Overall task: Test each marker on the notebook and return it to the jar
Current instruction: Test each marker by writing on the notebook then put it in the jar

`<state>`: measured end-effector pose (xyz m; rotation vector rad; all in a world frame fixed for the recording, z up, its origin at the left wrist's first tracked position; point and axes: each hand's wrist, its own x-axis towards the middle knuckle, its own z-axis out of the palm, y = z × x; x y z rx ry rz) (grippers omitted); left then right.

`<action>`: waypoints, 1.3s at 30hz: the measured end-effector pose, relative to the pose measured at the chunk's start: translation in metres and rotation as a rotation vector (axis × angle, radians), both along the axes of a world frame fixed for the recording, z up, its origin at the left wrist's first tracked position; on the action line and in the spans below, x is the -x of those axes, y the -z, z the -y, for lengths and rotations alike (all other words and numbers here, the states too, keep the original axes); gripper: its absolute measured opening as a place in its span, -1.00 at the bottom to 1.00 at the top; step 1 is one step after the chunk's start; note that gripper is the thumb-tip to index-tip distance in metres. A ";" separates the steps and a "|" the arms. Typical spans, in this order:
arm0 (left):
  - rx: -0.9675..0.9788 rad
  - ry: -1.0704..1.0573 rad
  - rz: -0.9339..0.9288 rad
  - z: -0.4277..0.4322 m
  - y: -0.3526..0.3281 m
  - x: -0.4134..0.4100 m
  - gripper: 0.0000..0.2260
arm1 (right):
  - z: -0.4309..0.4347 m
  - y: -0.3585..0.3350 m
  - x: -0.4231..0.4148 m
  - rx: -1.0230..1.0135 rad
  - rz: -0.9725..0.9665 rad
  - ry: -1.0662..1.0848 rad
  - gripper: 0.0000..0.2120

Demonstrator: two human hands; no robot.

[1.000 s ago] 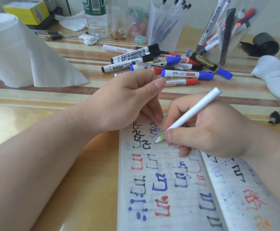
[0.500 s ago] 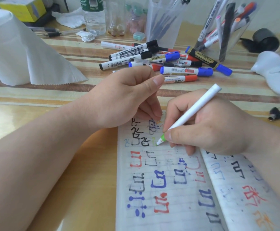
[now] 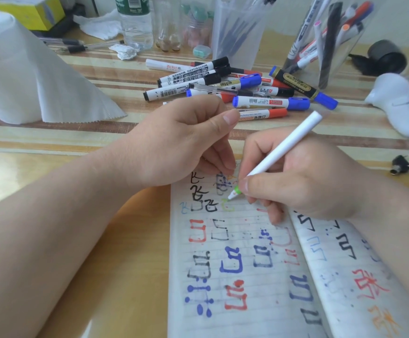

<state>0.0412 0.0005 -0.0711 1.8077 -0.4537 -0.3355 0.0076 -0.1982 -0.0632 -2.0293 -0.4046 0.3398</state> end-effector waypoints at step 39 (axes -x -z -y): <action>-0.060 -0.018 0.147 0.001 0.006 -0.002 -0.94 | 0.009 0.000 -0.018 -0.674 0.014 0.337 -0.87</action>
